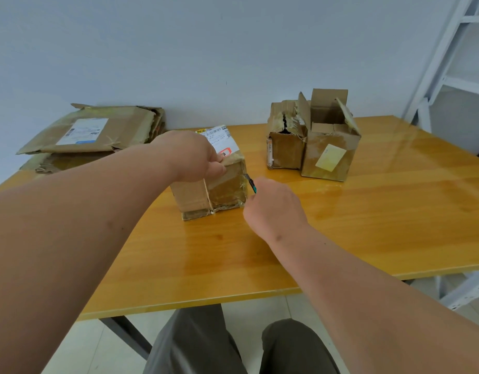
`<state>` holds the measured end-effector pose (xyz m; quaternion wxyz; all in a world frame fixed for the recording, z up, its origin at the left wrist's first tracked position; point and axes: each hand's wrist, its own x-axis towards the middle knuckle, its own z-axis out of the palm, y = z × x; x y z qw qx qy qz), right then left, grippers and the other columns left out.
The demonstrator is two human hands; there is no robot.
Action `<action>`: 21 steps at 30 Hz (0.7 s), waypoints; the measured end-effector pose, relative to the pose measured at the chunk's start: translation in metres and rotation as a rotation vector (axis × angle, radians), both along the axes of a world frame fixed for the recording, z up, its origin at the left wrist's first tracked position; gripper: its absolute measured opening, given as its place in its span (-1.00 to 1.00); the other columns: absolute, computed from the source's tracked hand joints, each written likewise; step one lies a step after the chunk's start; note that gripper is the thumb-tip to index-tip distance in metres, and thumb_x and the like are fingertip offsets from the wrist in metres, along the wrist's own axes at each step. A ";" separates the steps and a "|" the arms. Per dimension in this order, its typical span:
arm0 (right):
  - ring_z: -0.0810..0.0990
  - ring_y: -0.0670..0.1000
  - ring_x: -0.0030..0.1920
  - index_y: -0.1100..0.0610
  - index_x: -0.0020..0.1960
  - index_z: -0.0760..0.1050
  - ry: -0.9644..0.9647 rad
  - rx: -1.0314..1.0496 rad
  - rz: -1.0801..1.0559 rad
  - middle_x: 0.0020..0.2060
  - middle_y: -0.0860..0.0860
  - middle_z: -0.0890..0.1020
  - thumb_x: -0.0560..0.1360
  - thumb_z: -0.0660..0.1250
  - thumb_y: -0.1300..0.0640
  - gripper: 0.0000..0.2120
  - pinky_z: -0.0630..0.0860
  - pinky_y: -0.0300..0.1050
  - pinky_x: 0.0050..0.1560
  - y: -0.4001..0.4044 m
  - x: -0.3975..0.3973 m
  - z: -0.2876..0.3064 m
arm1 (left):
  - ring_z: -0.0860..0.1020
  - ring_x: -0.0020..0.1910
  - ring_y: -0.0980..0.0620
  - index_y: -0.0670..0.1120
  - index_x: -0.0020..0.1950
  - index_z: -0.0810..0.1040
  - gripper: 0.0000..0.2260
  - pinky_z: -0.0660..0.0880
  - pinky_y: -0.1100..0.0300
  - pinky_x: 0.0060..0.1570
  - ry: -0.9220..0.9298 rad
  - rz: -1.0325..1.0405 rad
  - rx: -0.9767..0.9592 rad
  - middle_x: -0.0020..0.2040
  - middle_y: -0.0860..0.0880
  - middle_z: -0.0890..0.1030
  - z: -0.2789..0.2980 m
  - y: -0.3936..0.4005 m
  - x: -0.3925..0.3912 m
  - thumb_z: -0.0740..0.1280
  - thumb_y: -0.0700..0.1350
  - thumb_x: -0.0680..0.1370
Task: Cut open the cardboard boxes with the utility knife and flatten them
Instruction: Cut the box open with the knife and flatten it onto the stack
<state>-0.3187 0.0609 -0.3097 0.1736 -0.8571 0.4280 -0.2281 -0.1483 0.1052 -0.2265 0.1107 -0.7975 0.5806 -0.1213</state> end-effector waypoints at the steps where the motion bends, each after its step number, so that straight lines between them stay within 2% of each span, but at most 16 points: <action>1: 0.43 -0.06 -0.35 0.00 -0.27 0.26 0.000 -0.005 0.002 -0.34 -0.04 0.46 0.54 0.19 0.24 -0.74 0.21 -0.19 -0.43 0.001 -0.001 0.000 | 0.33 -0.33 0.18 0.21 0.36 0.47 -0.57 0.24 0.19 -0.41 0.004 -0.001 -0.001 -0.28 0.15 0.39 0.000 0.000 0.000 0.08 0.30 0.58; 4: 0.43 -0.05 -0.36 0.00 -0.27 0.25 0.006 -0.012 0.014 -0.35 -0.03 0.46 0.55 0.18 0.24 -0.73 0.22 -0.18 -0.44 0.003 -0.001 0.000 | 0.40 -0.27 0.11 0.21 0.34 0.49 -0.57 0.26 0.18 -0.39 0.012 -0.008 -0.001 -0.26 0.14 0.41 -0.001 0.001 0.002 0.07 0.31 0.57; 11: 0.45 -0.06 -0.30 -0.02 -0.24 0.31 0.002 0.100 0.028 -0.30 -0.05 0.47 0.52 0.18 0.22 -0.79 0.27 -0.19 -0.41 0.003 0.000 -0.001 | 0.41 -0.27 0.10 0.16 0.31 0.53 -0.55 0.25 0.19 -0.40 0.020 -0.032 -0.008 -0.27 0.12 0.44 -0.003 0.000 0.004 0.06 0.31 0.58; 15: 0.45 -0.05 -0.33 0.00 -0.26 0.31 0.083 0.065 0.033 -0.32 -0.04 0.47 0.53 0.20 0.21 -0.78 0.26 -0.18 -0.41 0.003 -0.005 0.001 | 0.45 -0.22 0.07 0.17 0.31 0.53 -0.55 0.29 0.18 -0.38 0.015 -0.033 -0.001 -0.25 0.12 0.45 -0.002 0.000 0.002 0.06 0.31 0.58; 18: 0.42 -0.03 -0.37 0.07 -0.26 0.37 0.175 0.172 -0.004 -0.34 -0.01 0.47 0.48 0.21 0.27 -0.82 0.27 -0.17 -0.43 0.001 -0.014 -0.002 | 0.44 -0.21 0.07 0.18 0.32 0.52 -0.58 0.29 0.19 -0.36 0.025 -0.026 0.011 -0.25 0.14 0.42 0.001 -0.001 0.001 0.08 0.28 0.59; 21: 0.45 -0.04 -0.36 0.05 -0.24 0.36 0.141 0.129 -0.007 -0.33 -0.02 0.48 0.49 0.20 0.25 -0.83 0.28 -0.18 -0.43 -0.001 -0.016 -0.001 | 0.44 -0.18 0.05 0.17 0.32 0.52 -0.58 0.30 0.19 -0.35 0.024 -0.025 0.019 -0.25 0.14 0.40 0.003 -0.004 0.002 0.08 0.27 0.59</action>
